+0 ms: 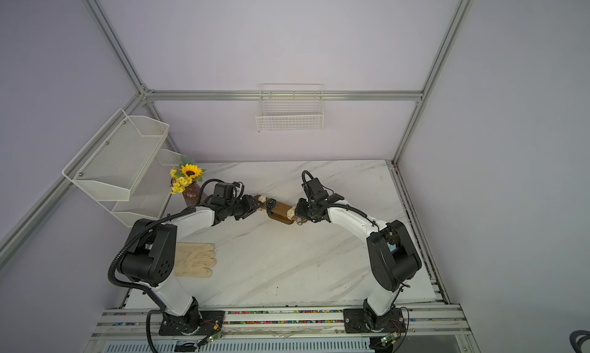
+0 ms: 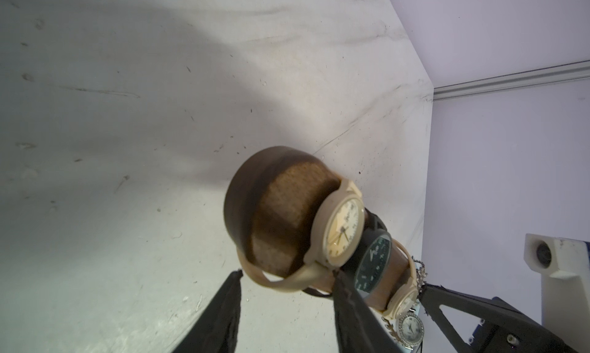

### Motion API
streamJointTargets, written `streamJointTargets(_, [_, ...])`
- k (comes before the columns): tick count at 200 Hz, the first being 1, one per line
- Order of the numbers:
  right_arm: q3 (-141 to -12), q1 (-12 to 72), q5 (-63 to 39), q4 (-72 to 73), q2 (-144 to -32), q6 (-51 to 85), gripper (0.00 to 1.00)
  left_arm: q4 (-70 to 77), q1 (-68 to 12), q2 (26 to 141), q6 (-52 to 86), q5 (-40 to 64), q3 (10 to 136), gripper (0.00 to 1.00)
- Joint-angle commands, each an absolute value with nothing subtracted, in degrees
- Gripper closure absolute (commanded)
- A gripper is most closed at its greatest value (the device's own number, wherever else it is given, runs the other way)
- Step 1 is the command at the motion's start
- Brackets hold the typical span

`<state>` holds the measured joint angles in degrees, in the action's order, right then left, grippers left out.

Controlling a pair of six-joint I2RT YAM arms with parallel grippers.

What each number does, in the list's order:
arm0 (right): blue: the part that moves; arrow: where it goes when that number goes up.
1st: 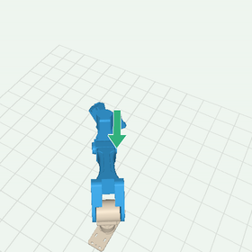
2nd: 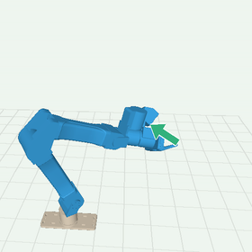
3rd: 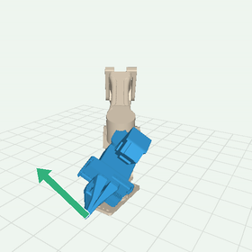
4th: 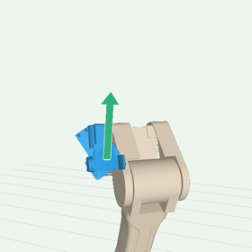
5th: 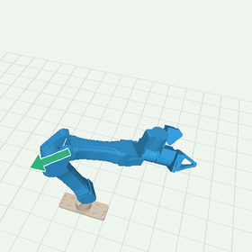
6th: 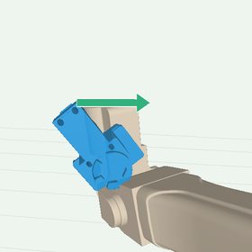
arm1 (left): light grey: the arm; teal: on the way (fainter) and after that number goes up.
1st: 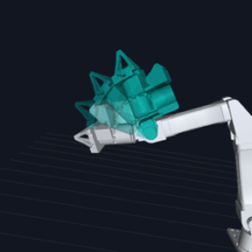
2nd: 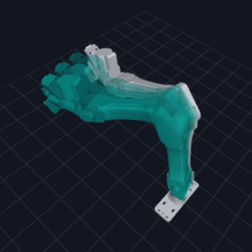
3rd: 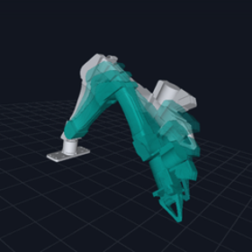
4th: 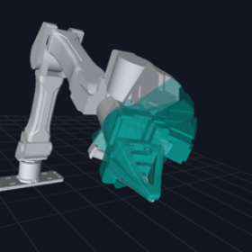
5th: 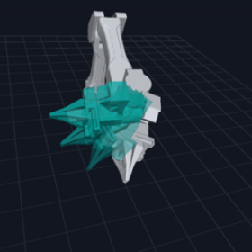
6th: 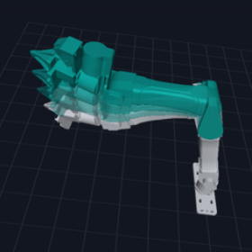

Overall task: Place watch on stand
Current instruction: Adjust the watch on the stand.

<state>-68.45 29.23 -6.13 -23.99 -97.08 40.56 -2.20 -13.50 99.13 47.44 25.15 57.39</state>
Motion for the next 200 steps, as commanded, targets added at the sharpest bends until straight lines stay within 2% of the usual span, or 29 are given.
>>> streamJointTargets(1, [-65.84,28.92,-7.24,-18.71,-96.76,43.89,1.00,-0.35,-13.04,99.22,48.06,25.93,55.90,0.53])
streamJointTargets(115, [-58.49,28.84,-4.84,-5.14,-92.28,43.70,1.00,-0.28,-13.01,99.60,48.25,26.42,56.07,0.53])
streamJointTargets(200, [-56.35,26.90,-7.31,-0.06,-90.77,42.34,1.00,-0.26,-13.07,99.91,48.52,26.37,56.38,0.53])
